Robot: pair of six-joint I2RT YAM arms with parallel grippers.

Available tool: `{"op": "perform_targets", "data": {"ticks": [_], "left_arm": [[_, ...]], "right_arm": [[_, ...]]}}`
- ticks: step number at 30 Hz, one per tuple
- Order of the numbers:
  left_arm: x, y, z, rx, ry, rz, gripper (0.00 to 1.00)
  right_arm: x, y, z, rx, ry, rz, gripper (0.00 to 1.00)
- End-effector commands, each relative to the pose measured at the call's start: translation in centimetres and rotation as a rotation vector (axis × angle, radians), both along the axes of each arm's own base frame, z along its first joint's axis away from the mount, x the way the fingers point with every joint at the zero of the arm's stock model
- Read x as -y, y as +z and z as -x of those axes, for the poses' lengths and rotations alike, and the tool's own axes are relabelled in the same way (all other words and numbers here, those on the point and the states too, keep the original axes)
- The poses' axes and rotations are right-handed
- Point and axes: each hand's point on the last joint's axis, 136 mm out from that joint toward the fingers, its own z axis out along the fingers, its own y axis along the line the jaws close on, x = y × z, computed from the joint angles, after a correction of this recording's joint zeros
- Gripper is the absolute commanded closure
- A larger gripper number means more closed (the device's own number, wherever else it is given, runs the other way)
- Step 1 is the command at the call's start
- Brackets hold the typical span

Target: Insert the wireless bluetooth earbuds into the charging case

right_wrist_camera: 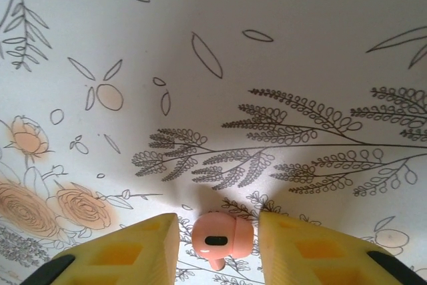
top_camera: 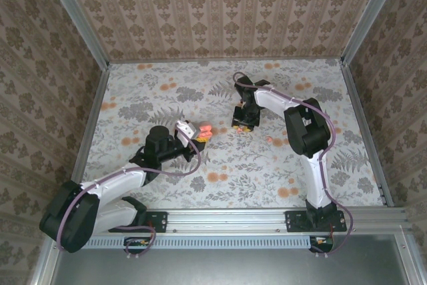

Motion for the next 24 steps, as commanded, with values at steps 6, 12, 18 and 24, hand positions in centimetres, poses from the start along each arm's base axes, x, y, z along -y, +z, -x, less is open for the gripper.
{"op": "perform_targets", "data": {"ticks": [6,12,18,24], "left_arm": [[0.27,1.34,-0.44,0.022,-0.012,0.020,0.83],[0.22,1.23,-0.43,0.017,-0.011,0.018,0.83],[0.23,1.22,-0.47,0.016,-0.010,0.019,0.83],[0.15,0.72,-0.61,0.006,0.002,0.028,0.83]], "right_arm": [[0.36,-1.42,0.56,-0.036,0.025,0.054,0.69],[0.37,-1.26,0.46,-0.026,0.032,0.059,0.74],[0.43,-0.99,0.31,-0.012,0.036,0.060,0.76],[0.40,-0.52,0.14,0.012,0.034,0.052,0.76]]}}
